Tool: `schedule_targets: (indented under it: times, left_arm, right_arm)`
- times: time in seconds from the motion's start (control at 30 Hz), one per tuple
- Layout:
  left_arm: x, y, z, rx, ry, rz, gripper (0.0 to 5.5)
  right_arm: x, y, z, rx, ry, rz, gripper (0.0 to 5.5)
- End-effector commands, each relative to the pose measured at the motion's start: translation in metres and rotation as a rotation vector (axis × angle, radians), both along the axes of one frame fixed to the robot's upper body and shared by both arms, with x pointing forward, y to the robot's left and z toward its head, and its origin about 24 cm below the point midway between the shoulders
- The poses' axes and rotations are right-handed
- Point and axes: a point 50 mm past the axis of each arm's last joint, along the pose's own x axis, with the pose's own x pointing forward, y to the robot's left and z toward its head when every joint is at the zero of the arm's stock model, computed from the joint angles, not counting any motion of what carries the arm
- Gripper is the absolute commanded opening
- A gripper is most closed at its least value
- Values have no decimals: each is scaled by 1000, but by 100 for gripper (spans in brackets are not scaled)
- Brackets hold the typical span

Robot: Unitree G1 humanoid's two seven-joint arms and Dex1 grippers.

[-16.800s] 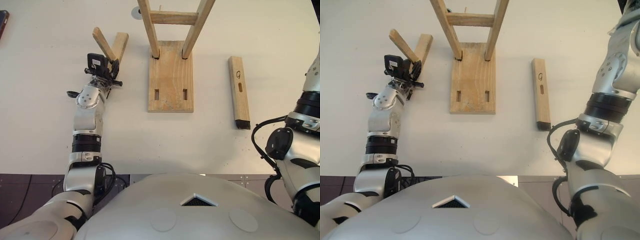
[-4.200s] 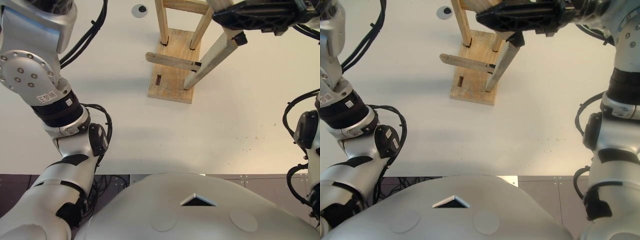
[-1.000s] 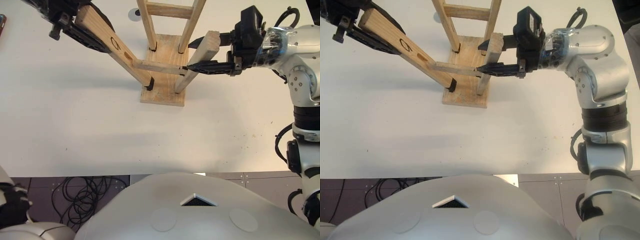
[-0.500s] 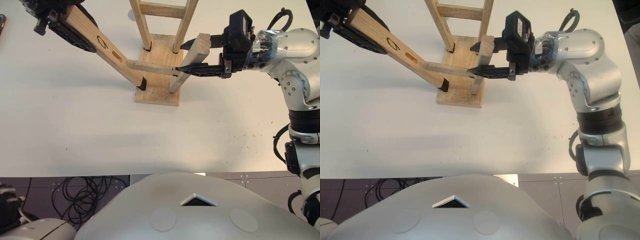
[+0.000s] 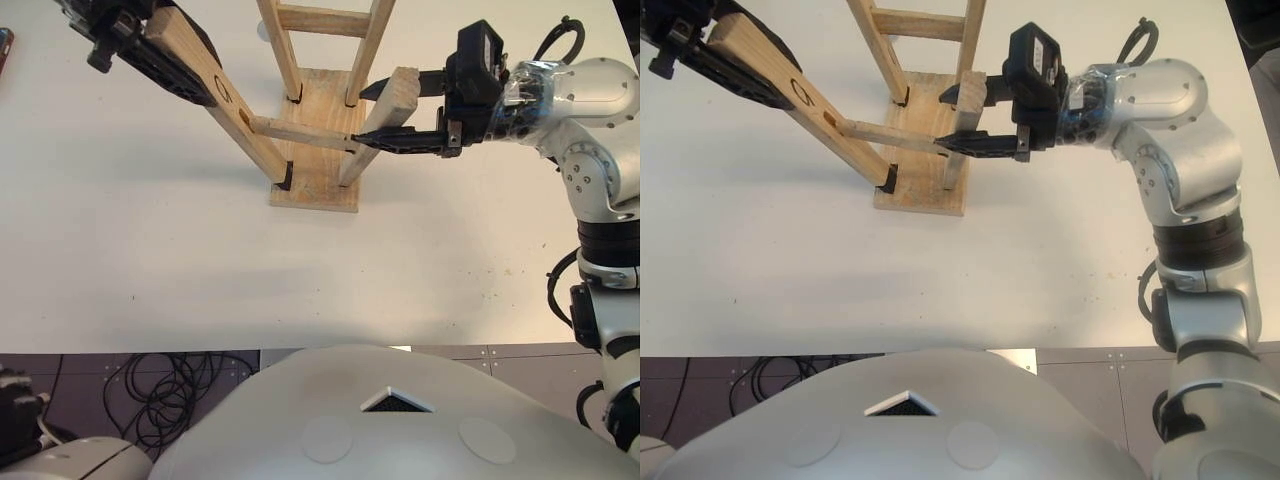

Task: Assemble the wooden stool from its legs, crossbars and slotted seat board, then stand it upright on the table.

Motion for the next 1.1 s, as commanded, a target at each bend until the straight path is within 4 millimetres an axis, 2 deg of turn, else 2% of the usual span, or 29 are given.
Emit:
schedule_targets:
  times: [0.03, 0.3, 0.53, 0.77, 0.97, 1.1]
  left_arm:
    - [6, -2, -10, 11, -31, -29, 201]
    - [7, 6, -19, -5, -56, -1, 201]
    - [-13, 4, -34, -43, 19, -28, 201]
    - [-22, 0, -37, -68, 15, -37, 201]
    - [-27, -18, -38, -121, 26, -42, 201]
    - [-30, -34, -35, -156, 37, -63, 201]
  right_arm:
    - [-9, 7, -39, -86, 182, 10, 206]
    - [-10, 5, -40, -94, 185, 17, 206]
    - [-10, 5, -39, -100, 187, 25, 206]
    - [-8, 3, -37, -143, 161, 42, 206]
    - [-3, 4, -37, -233, 87, 82, 206]
    - [4, 14, -31, -287, 24, 145, 206]
